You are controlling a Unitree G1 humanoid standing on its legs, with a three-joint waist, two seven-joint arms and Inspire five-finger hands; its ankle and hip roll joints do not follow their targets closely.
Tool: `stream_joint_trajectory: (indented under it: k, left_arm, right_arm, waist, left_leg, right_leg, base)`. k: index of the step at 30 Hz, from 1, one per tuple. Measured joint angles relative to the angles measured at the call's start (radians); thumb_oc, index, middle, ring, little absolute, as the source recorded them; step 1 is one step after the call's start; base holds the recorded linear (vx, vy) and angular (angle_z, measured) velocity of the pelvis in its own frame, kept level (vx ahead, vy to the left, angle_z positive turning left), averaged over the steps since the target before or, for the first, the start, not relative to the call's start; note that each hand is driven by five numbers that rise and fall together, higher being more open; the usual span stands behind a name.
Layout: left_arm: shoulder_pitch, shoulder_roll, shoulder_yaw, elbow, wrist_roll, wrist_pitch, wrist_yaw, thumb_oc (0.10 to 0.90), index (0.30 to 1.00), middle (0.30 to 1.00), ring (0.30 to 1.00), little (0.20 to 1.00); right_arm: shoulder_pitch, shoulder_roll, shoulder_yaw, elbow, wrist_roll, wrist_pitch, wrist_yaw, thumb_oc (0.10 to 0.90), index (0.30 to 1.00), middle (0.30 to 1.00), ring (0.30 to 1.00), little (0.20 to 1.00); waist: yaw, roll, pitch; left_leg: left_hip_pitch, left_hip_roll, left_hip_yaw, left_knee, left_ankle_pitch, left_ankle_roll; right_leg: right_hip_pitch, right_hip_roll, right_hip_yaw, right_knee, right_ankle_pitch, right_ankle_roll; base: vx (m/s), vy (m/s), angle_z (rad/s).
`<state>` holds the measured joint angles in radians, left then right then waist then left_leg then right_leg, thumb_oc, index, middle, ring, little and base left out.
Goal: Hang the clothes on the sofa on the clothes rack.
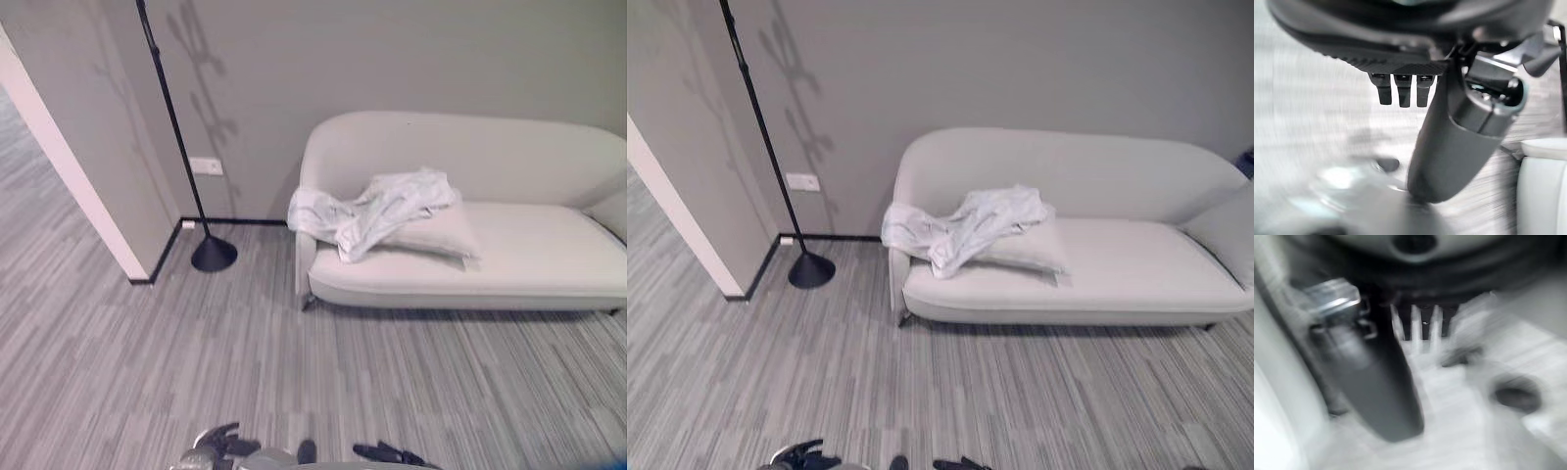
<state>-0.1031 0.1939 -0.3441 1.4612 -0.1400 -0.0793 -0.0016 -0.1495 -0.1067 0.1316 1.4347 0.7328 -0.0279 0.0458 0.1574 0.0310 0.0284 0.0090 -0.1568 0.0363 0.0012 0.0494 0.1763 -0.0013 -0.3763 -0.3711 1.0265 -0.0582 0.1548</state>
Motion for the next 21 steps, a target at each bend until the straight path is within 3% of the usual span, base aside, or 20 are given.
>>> stream_joint_trajectory:
  k: [1, 2, 3, 4, 6, 7, 8, 9, 11, 13, 14, 16, 17, 18, 19, 21]
  left_arm:
    - [0.012, -0.004, -0.086, -0.024, 0.035, 0.005, 0.02, 0.8, 0.9, 0.9, 0.9, 0.9]
    - [0.023, -0.005, -0.087, -0.03, 0.039, 0.003, 0.022, 0.8, 0.9, 0.9, 0.9, 0.9]
    - [0.002, -0.01, -0.084, -0.04, 0.047, 0.0, 0.024, 0.8, 0.9, 0.9, 0.9, 0.9]
    - [-0.003, -0.006, -0.118, -0.067, 0.058, 0.008, 0.037, 0.8, 0.9, 0.9, 0.9, 0.9]
    - [-0.009, -0.01, -0.128, -0.081, 0.064, -0.005, 0.061, 0.8, 0.9, 0.9, 0.9, 0.9]
    - [-0.01, -0.015, -0.125, -0.078, 0.056, -0.002, 0.063, 0.8, 0.9, 0.9, 0.9, 0.9]
    - [-0.015, -0.025, -0.113, -0.077, 0.03, -0.001, 0.067, 0.8, 0.9, 0.9, 0.9, 0.9]
    - [-0.024, -0.038, -0.107, -0.077, 0.018, -0.006, 0.07, 0.8, 0.9, 0.9, 0.9, 0.9]
    - [-0.029, -0.051, -0.112, -0.059, 0.008, -0.021, 0.076, 0.8, 0.9, 0.9, 0.9, 0.9]
    - [-0.018, -0.043, -0.113, -0.041, -0.01, -0.024, 0.083, 0.8, 0.9, 0.9, 0.9, 0.9]
    - [0.01, -0.038, -0.114, -0.041, -0.01, -0.028, 0.086, 0.8, 0.9, 0.9, 0.9, 0.9]
    - [0.028, -0.057, -0.106, -0.038, -0.011, -0.028, 0.081, 0.8, 0.9, 0.9, 0.9, 0.9]
    - [0.036, -0.077, -0.055, -0.01, -0.012, -0.028, 0.08, 0.8, 0.9, 0.9, 0.9, 0.9]
    - [0.035, -0.072, -0.031, -0.004, -0.017, -0.024, 0.083, 0.8, 0.9, 0.9, 0.9, 0.9]
    - [0.04, -0.076, 0.009, -0.002, -0.037, -0.033, 0.085, 0.8, 0.9, 0.9, 0.9, 0.9]
    - [0.045, -0.067, 0.007, -0.013, -0.054, -0.031, 0.092, 0.8, 0.9, 0.9, 0.9, 0.9]
  right_arm:
    - [-0.038, -0.023, -0.011, 0.001, 0.004, -0.001, -0.032, 0.8, 0.9, 0.9, 0.9, 0.9]
    - [-0.045, -0.027, -0.012, 0.002, 0.012, -0.004, -0.044, 0.8, 0.9, 0.9, 0.9, 0.9]
    - [-0.059, -0.035, -0.012, -0.011, 0.026, -0.015, -0.062, 0.8, 0.9, 0.9, 0.9, 0.9]
    - [-0.081, -0.038, -0.057, -0.006, 0.03, -0.015, -0.093, 0.8, 0.9, 0.9, 0.9, 0.9]
    - [-0.1, -0.036, -0.077, -0.006, 0.062, -0.025, -0.171, 0.8, 0.9, 0.9, 0.9, 0.9]
    - [-0.101, -0.034, -0.106, 0.004, 0.078, -0.024, -0.188, 0.8, 0.9, 0.9, 0.9, 0.9]
    - [-0.103, -0.038, -0.149, 0.02, 0.108, -0.022, -0.219, 0.8, 0.9, 0.9, 0.9, 0.9]
    - [-0.102, -0.043, -0.16, 0.028, 0.122, -0.023, -0.249, 0.8, 0.9, 0.9, 0.9, 0.9]
    - [-0.096, -0.048, -0.203, 0.084, 0.159, -0.026, -0.287, 0.8, 0.9, 0.9, 0.9, 0.9]
    - [-0.063, -0.045, -0.203, 0.107, 0.193, -0.025, -0.308, 0.8, 0.9, 0.9, 0.9, 0.9]
    - [-0.019, -0.048, -0.198, 0.123, 0.201, -0.024, -0.314, 0.8, 0.9, 0.9, 0.9, 0.9]
    - [-0.016, -0.062, -0.191, 0.119, 0.207, -0.025, -0.315, 0.8, 0.9, 0.9, 0.9, 0.9]
    - [-0.021, -0.069, -0.207, 0.14, 0.225, -0.028, -0.304, 0.8, 0.9, 0.9, 0.9, 0.9]
    - [-0.013, -0.075, -0.207, 0.138, 0.231, -0.025, -0.3, 0.8, 0.9, 0.9, 0.9, 0.9]
    - [0.005, -0.078, -0.192, 0.139, 0.237, -0.024, -0.295, 0.8, 0.9, 0.9, 0.9, 0.9]
    - [0.004, -0.066, -0.136, 0.123, 0.235, -0.023, -0.285, 0.8, 0.9, 0.9, 0.9, 0.9]
  waist:
    - [-0.033, 0.06, -0.009]
    - [-0.043, 0.073, -0.002]
    - [-0.066, 0.076, 0.006]
    - [-0.07, 0.073, 0.006]
    - [-0.081, 0.038, 0.012]
    - [-0.086, 0.026, 0.01]
    - [-0.108, 0.018, 0.004]
    - [-0.124, 0.015, 0.009]
    - [-0.144, 0.001, 0.022]
    - [-0.161, -0.002, 0.015]
    - [-0.159, -0.013, -0.015]
    - [-0.146, 0.02, -0.029]
    - [-0.134, 0.026, -0.036]
    - [-0.133, 0.036, -0.043]
    - [-0.119, 0.048, -0.054]
    - [-0.086, 0.035, -0.053]
  left_leg:
    - [0.054, 0.026, -0.037, -0.023, -0.001, -0.003]
    - [0.061, 0.034, -0.046, -0.033, 0.012, -0.007]
    - [0.085, 0.027, -0.061, -0.036, -0.016, -0.033]
    - [0.106, 0.023, -0.094, -0.047, -0.038, -0.058]
    - [0.169, -0.001, -0.129, -0.084, -0.061, -0.065]
    - [0.185, -0.006, -0.156, -0.086, -0.075, -0.073]
    - [0.192, -0.007, -0.201, -0.081, -0.092, -0.073]
    - [0.207, -0.003, -0.226, -0.081, -0.091, -0.059]
    - [0.285, 0.018, -0.282, -0.085, -0.135, -0.128]
    - [0.345, 0.031, -0.292, -0.089, -0.15, -0.138]
    - [0.404, 0.051, -0.288, -0.086, -0.186, -0.176]
    - [0.384, 0.077, -0.256, -0.011, -0.204, -0.199]
    - [0.337, 0.079, -0.249, 0.108, -0.196, -0.223]
    - [0.318, 0.087, -0.262, 0.15, -0.205, -0.234]
    - [0.302, 0.12, -0.266, 0.217, -0.214, -0.248]
    - [0.267, 0.147, -0.264, 0.282, -0.232, -0.266]
  right_leg:
    - [-0.095, 0.058, -0.029, -0.141, -0.101, -0.063]
    - [-0.118, 0.075, -0.037, -0.22, -0.107, -0.073]
    - [-0.168, 0.087, -0.052, -0.278, -0.101, -0.06]
    - [-0.192, 0.122, -0.055, -0.514, -0.1, -0.06]
    - [-0.251, 0.164, -0.034, -0.741, -0.045, -0.038]
    - [-0.259, 0.199, 0.05, -0.842, -0.017, -0.019]
    - [-0.257, 0.242, 0.18, -0.981, 0.034, -0.01]
    - [-0.254, 0.261, 0.236, -1.063, 0.083, -0.015]
    - [-0.274, 0.298, 0.287, -1.032, 0.148, -0.043]
    - [-0.236, 0.309, 0.287, -1.014, 0.168, -0.065]
    - [-0.205, 0.312, 0.253, -0.98, 0.264, -0.139]
    - [-0.18, 0.35, 0.246, -0.988, 0.253, -0.186]
    - [-0.134, 0.352, 0.229, -1.035, 0.239, -0.196]
    - [-0.107, 0.359, 0.215, -1.062, 0.231, -0.206]
    - [-0.049, 0.388, 0.184, -1.119, 0.218, -0.224]
    - [-0.039, 0.412, 0.174, -1.118, 0.192, -0.259]
  base:
    - [0.3, -0.127, 0.42]
    - [0.22, -0.102, 0.6]
    - [0.31, -0.156, 0.7]
    - [0.28, -0.142, 0.69]
    - [0.57, -0.261, 0.49]
    - [0.35, -0.152, 0.63]
    - [0.17, -0.056, 0.88]
    - [0.4, -0.174, 1.14]
    - [0.45, -0.226, 0.92]
    - [0.16, -0.112, 0.85]
    - [0.4, -0.314, 0.65]
    - [0.4, -0.318, 0.2]
    - [0.28, -0.223, 0.16]
    - [0.35, -0.281, 0.52]
    - [0.23, -0.186, 0.53]
    - [0.13, -0.127, 0.3]
